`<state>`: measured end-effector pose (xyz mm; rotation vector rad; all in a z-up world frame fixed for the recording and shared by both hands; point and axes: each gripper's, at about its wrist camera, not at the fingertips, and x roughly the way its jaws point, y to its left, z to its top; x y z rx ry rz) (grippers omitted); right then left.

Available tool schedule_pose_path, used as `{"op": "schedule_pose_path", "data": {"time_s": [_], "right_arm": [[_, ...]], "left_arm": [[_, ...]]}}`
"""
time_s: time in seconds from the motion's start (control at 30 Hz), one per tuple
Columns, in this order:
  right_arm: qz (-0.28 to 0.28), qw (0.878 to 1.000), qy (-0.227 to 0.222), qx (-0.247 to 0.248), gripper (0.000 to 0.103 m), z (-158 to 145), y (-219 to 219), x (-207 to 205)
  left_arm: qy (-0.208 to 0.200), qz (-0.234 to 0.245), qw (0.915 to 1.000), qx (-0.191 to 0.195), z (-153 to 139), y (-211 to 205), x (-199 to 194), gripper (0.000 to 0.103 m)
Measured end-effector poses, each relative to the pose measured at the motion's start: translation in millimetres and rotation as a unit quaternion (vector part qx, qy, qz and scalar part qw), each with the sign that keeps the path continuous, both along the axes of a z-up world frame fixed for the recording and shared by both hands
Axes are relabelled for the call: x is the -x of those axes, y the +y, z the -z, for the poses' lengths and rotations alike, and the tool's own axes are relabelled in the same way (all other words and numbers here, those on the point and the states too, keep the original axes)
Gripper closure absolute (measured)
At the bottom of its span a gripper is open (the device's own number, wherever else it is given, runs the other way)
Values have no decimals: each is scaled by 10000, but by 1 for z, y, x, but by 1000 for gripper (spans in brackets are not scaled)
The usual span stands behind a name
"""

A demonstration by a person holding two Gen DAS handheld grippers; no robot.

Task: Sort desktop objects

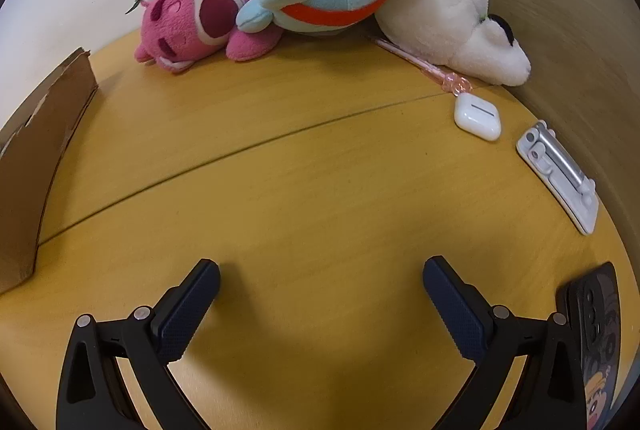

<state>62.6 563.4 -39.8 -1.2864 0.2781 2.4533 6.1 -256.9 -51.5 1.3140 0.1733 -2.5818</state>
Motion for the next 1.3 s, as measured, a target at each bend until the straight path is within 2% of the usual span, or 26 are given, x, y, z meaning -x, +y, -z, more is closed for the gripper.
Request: {"op": "schedule_pose_path", "data": {"time_s": [0.27, 1.3], "right_arm": [[432, 9991, 37, -43, 0, 1, 9, 32], [297, 9995, 83, -44, 0, 5, 10, 35]], "left_arm": [[0, -26, 10000, 3, -1, -7, 20, 0], [-1, -29, 10000, 7, -1, -8, 22, 0]]}}
